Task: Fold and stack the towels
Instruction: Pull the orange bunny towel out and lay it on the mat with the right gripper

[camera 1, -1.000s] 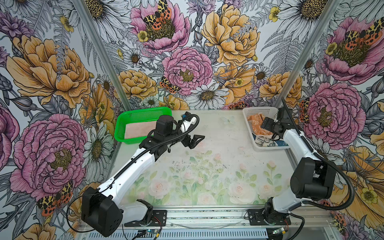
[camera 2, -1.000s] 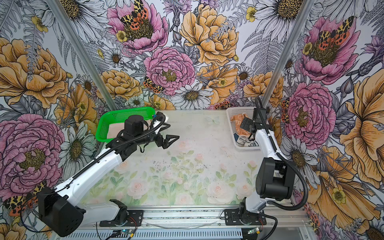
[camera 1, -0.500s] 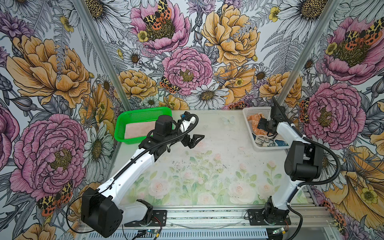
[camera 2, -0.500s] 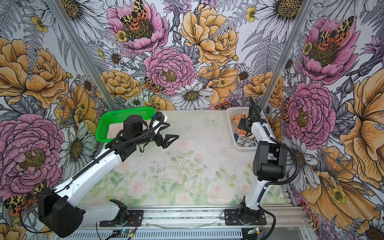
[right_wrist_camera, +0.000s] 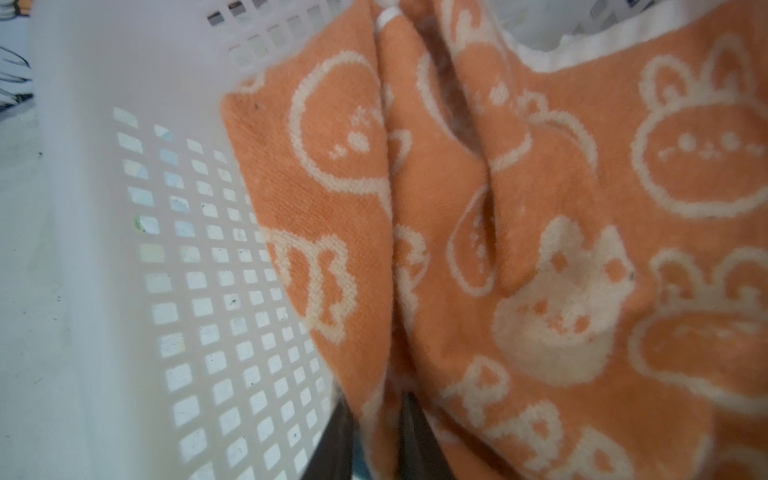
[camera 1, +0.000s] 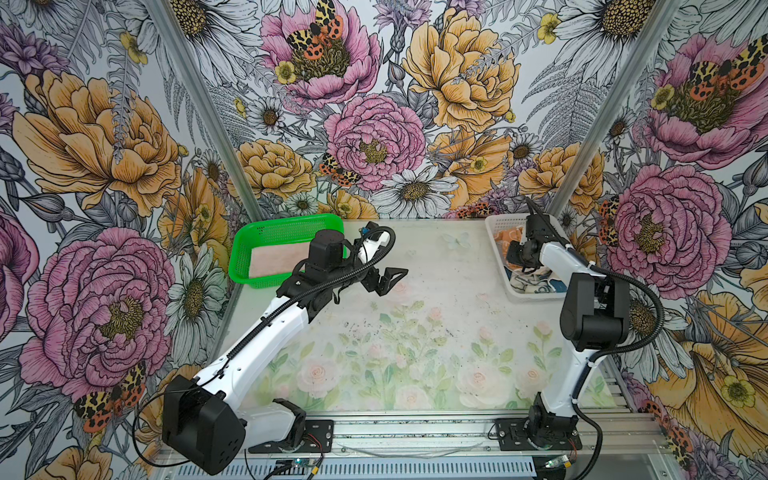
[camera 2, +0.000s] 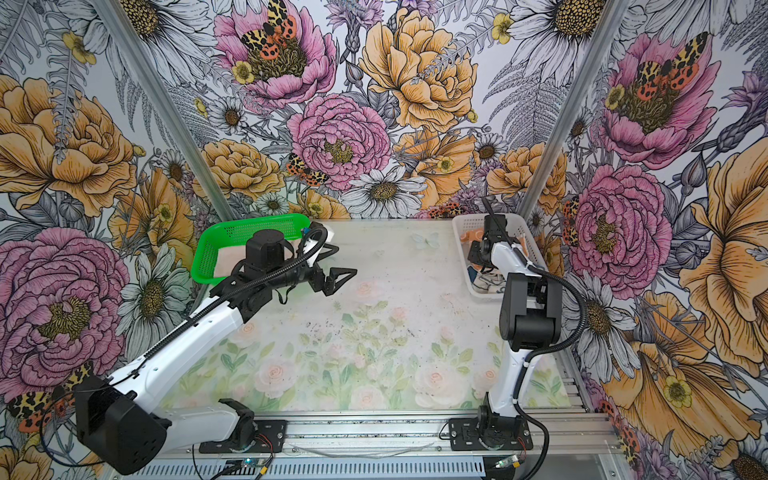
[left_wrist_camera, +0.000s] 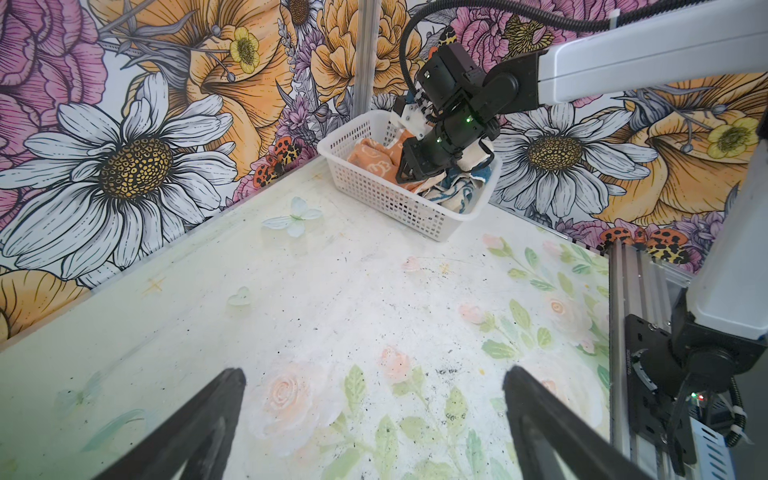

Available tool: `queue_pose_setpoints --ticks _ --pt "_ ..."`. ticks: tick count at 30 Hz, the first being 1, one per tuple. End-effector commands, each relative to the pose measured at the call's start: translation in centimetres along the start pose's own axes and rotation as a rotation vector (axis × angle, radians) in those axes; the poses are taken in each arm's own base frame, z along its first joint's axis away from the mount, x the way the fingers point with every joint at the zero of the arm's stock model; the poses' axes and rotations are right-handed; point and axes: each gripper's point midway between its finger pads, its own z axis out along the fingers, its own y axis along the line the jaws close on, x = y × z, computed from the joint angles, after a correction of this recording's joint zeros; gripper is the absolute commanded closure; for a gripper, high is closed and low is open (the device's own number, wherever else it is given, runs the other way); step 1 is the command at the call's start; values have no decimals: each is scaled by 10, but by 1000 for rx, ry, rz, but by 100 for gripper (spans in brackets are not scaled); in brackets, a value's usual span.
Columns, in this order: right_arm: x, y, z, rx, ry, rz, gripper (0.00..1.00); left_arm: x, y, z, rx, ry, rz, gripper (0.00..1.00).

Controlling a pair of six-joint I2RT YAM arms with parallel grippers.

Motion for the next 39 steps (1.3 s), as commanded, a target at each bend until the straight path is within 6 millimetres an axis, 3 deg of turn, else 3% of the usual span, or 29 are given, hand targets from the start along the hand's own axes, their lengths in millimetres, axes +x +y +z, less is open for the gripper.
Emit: queue_pose_setpoints --ticks 1,6,9,13,18,23,26,28,30,34,38,39 --pt "-16 -3 -4 12 -37 5 100 -6 2 -4 12 -34 -8 1" --pt "-32 6 -22 -32 -83 -20 100 -5 6 -5 0 -41 -13 1" --pt "-51 21 -53 -81 -154 -35 100 -5 10 -6 -10 -42 -16 1" --pt "-81 57 -115 -189 -286 -88 100 -8 12 -9 -16 -53 -20 1" --pt "-101 126 -206 -400 -437 -199 100 -8 15 -10 -21 -66 -26 1" --pt "-84 204 -302 -680 -526 -324 100 -7 19 -11 -37 -70 -27 1" --pt "-56 233 -330 -804 -495 -351 100 -15 26 -23 -79 -108 -19 1" --pt "-32 243 -325 -839 -431 -352 100 -22 33 -34 -110 -146 -21 1" --pt "-4 246 -302 -846 -339 -335 100 -23 41 -43 -149 -171 -28 1" --pt "66 237 -231 -777 -151 -313 100 -20 49 -45 -188 -158 -30 1" --pt "138 202 -154 -660 25 -236 100 -6 62 -34 -216 -87 -69 1" --pt "152 194 -142 -631 58 -227 100 -4 62 -31 -208 -72 -75 1"
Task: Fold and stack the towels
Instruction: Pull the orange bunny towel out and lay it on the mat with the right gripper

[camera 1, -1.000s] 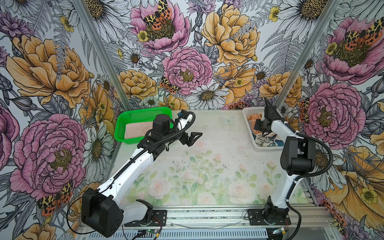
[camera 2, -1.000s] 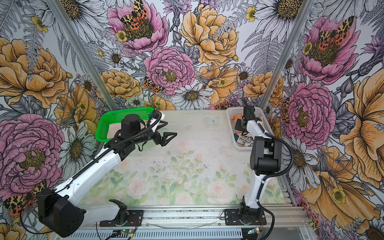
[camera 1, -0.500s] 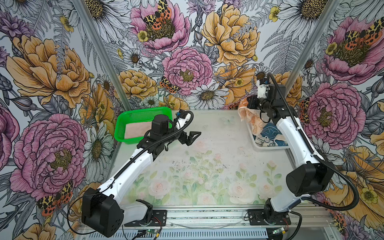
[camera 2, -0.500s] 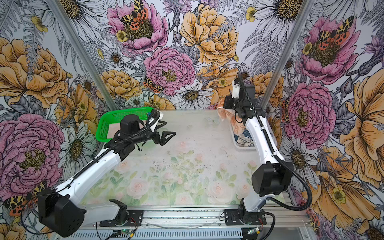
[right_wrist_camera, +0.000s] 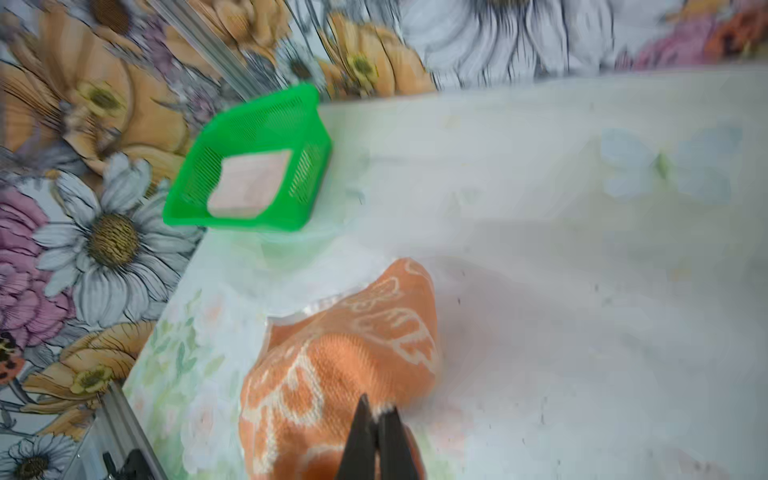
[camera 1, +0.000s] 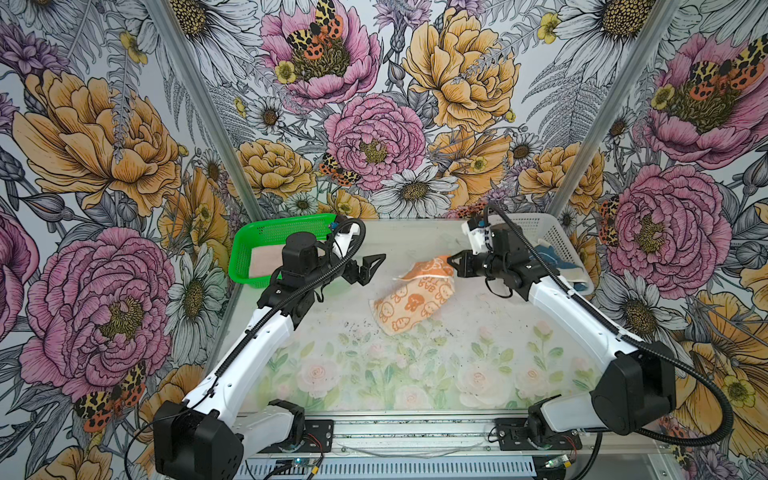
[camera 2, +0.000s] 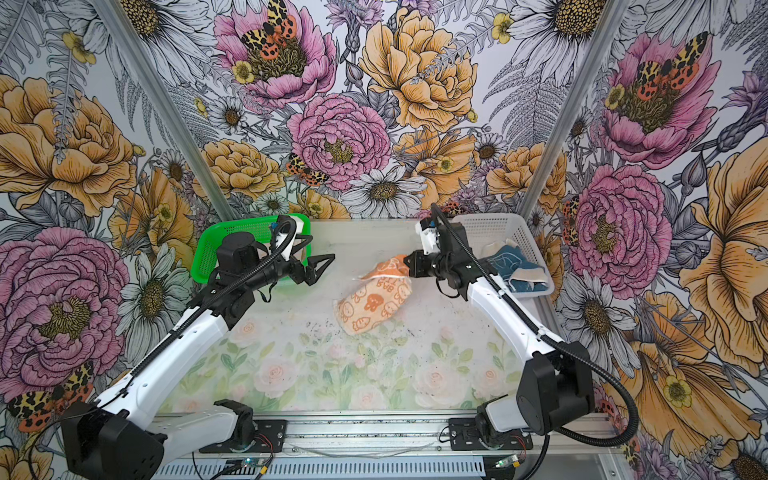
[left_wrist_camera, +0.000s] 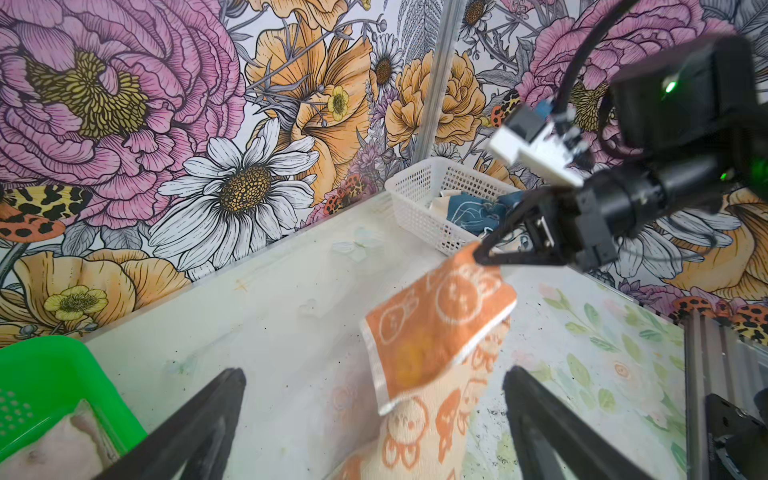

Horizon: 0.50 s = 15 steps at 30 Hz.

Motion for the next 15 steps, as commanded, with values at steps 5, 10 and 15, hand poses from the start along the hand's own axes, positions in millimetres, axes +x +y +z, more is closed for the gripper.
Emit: queue_pose_setpoints --ticks 5,10,15 --pt "77 -55 10 177 81 165 100 24 16 25 -39 130 -59 4" --pt "114 -69 -4 253 113 248 85 43 20 41 -49 217 -93 9" --pt "97 -57 -25 275 21 166 56 57 32 53 -92 284 -148 13"
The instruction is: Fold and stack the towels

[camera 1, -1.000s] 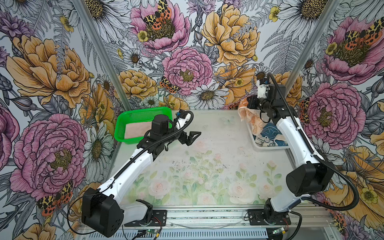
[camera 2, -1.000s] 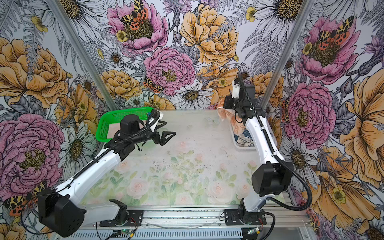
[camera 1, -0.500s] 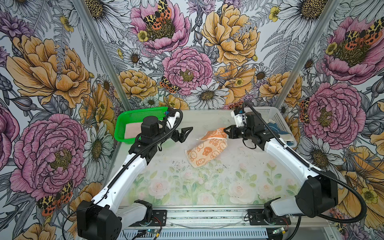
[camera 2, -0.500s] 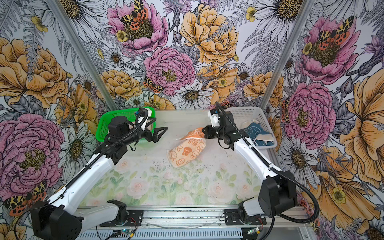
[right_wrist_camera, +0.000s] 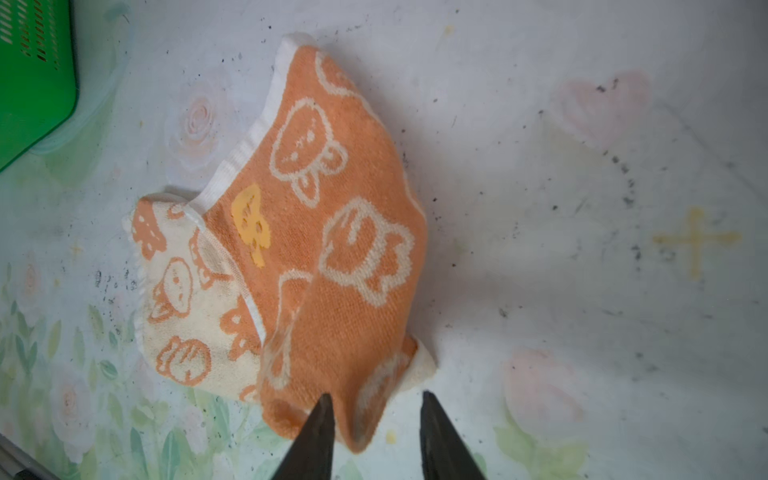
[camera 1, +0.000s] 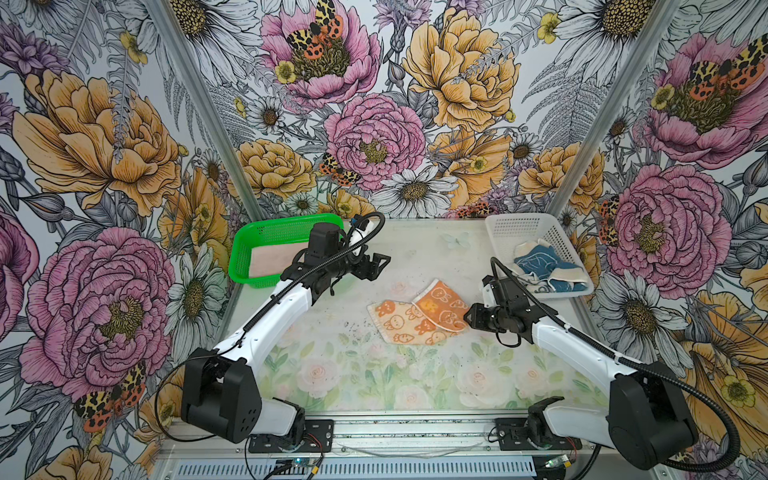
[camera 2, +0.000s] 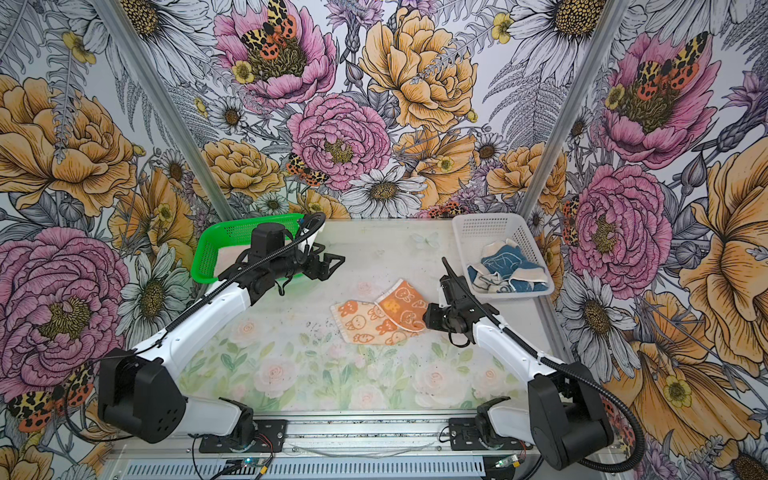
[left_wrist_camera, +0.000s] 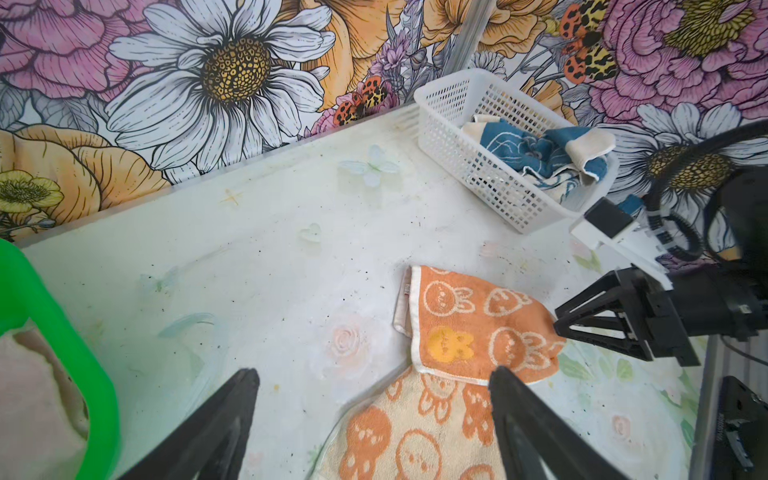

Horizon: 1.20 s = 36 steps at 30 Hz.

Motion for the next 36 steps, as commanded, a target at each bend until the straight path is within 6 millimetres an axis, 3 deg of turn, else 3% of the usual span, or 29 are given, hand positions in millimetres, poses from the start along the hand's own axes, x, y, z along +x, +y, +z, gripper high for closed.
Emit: queue_pose_setpoints --ticks 1,5,9,13,17,21,28,36 --pt "-23 15 -23 14 -124 -59 53 0 9 4 -41 33 -49 14" --pt "-44 55 -25 -18 -150 -161 44 -4 13 2 -43 25 -64 14" --pt "-51 99 7 -4 -100 -282 41 -1 33 -2 -135 36 -91 14" --pt "-60 120 51 60 -67 -334 39 0 51 -9 -201 39 -123 14" --pt "-64 122 84 124 -59 -334 39 -2 69 -21 -283 24 -145 13" --pt "-61 120 104 148 -33 -324 41 -4 88 -30 -334 4 -193 12" --pt "-57 123 121 149 -11 -334 48 -6 94 -34 -331 -12 -219 12" --pt "-42 128 134 146 28 -355 49 -4 99 -35 -346 -12 -227 12"
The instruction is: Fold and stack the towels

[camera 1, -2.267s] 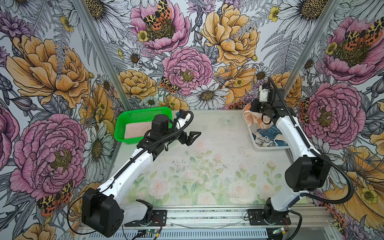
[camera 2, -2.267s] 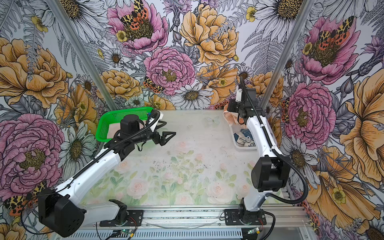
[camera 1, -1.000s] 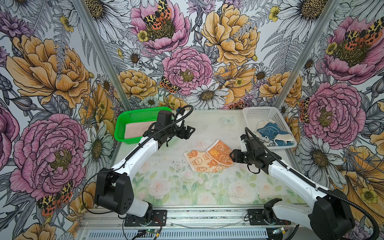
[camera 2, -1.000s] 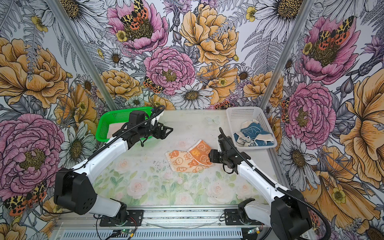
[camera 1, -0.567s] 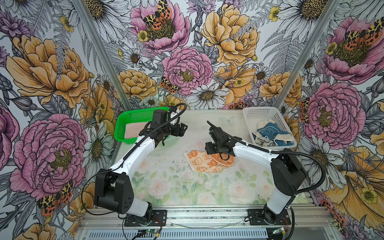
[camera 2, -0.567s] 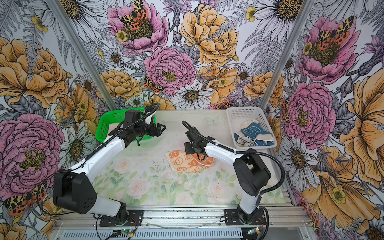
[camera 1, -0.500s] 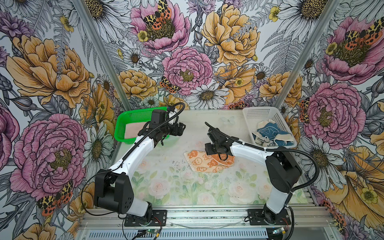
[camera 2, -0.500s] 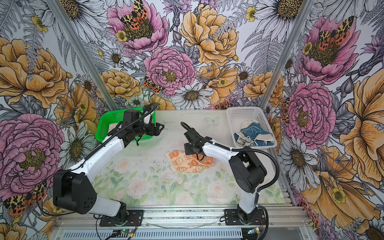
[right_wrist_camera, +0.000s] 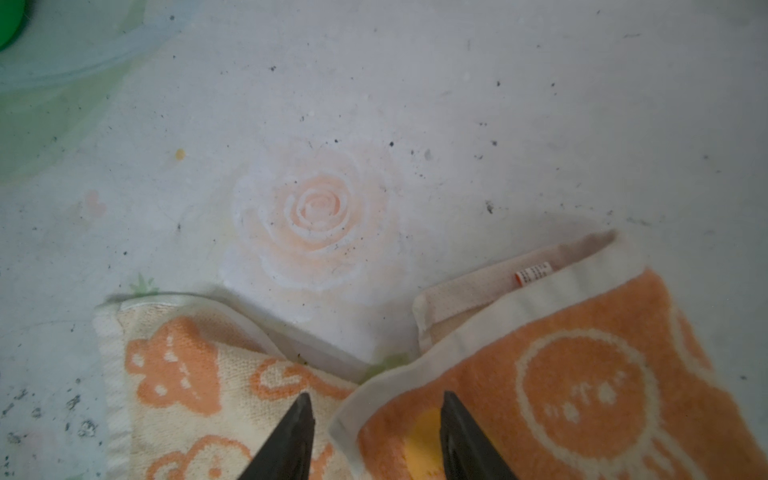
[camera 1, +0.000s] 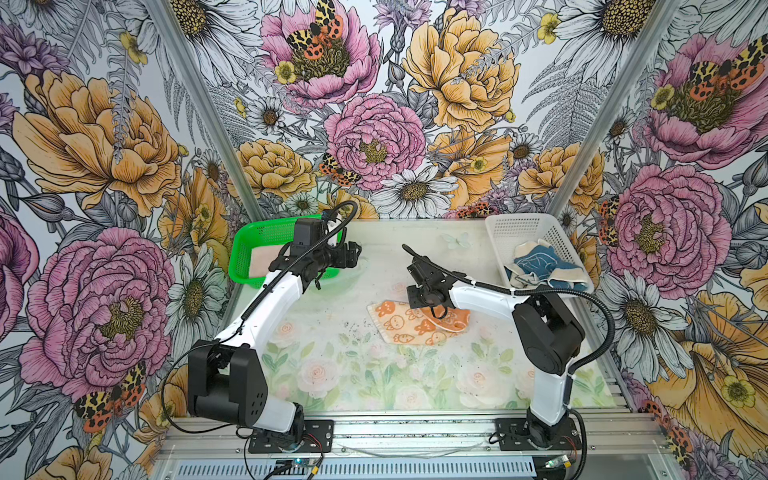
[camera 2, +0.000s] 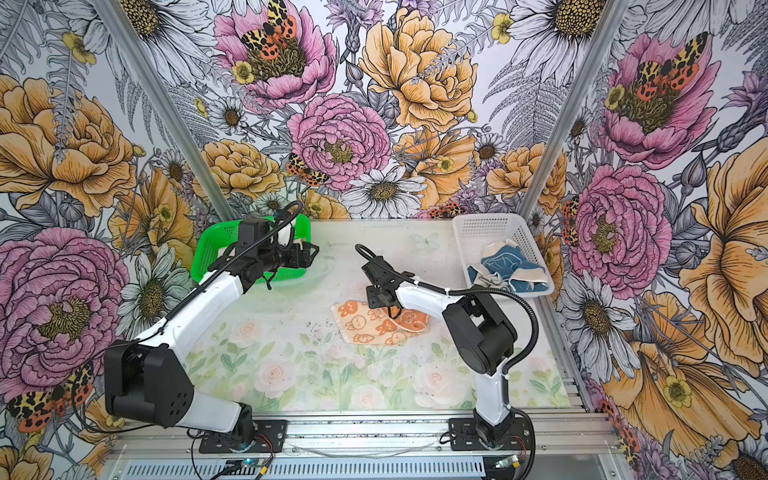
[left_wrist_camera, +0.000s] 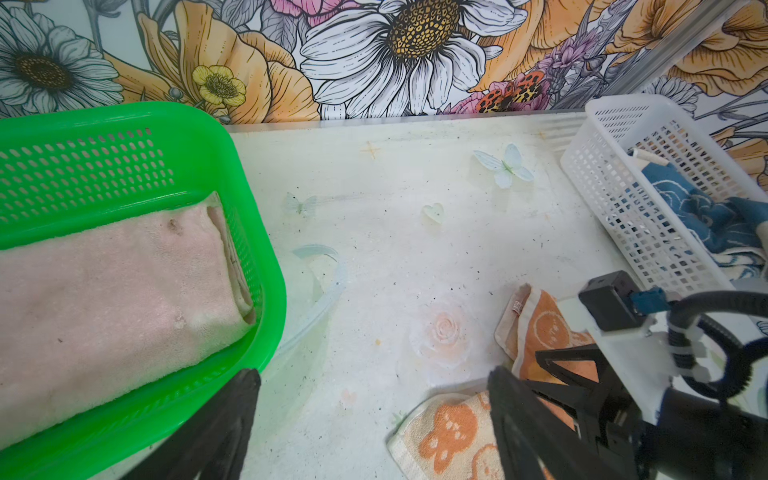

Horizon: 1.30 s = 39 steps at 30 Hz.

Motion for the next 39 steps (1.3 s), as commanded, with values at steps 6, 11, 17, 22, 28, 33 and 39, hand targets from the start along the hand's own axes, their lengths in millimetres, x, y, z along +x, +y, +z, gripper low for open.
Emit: queue_pose_setpoints --ticks 6,11,17,22,28,33,39 --pt "4 12 17 7 19 -2 66 -20 2 -14 -20 -60 -7 12" --pt "1 8 9 18 0 3 97 -23 0 -15 -11 -67 -10 11" --pt "-10 -3 -19 28 -56 -3 100 -21 1 -14 -10 -62 -10 11" --pt "-23 -2 -56 -2 -121 -21 100 -21 -1 -14 -7 -62 -7 11" --pt "-8 2 -90 -59 -122 -14 100 -19 -4 -12 9 -54 -5 11" --pt "44 10 -116 -170 -64 19 100 -11 -21 -1 89 -16 -2 13" --pt "121 12 -145 -258 -2 94 100 5 -48 15 214 67 1 16"
